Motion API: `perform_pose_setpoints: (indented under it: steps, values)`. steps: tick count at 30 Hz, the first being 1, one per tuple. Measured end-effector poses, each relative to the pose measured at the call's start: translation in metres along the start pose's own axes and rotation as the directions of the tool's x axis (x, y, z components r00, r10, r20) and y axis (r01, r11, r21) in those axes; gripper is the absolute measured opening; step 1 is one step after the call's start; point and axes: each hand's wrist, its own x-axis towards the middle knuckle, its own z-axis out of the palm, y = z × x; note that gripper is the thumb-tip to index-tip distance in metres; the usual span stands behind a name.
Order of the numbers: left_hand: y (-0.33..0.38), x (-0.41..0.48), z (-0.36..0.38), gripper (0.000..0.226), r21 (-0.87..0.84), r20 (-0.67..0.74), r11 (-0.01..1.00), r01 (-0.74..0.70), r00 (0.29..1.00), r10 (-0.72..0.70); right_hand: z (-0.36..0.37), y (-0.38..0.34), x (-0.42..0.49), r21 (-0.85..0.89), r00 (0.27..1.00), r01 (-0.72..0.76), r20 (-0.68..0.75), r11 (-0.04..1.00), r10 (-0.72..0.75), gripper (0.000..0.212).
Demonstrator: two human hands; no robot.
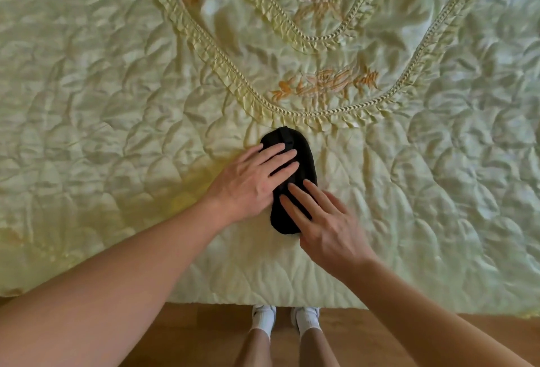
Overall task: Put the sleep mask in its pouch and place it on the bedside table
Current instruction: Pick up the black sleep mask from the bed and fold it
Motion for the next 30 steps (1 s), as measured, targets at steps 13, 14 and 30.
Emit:
perform_pose_setpoints:
  steps: [13,14,30]
  values:
    - [0.01,0.006,-0.003,0.048,-0.221,-0.121,0.968,0.115,0.982,-0.144,0.004,0.0,-0.008,0.062,0.987,-0.008,-0.157,0.998,0.017,0.043]
    - [0.013,0.005,-0.003,0.047,-0.261,-0.124,0.956,0.132,0.978,-0.169,0.004,0.001,-0.009,0.06,0.987,-0.002,-0.16,0.998,0.011,0.041]
    - [0.046,0.031,-0.018,0.042,-0.773,0.428,-0.084,0.629,0.42,-0.8,-0.005,0.004,-0.016,0.054,0.989,0.031,-0.148,0.998,-0.022,0.037]
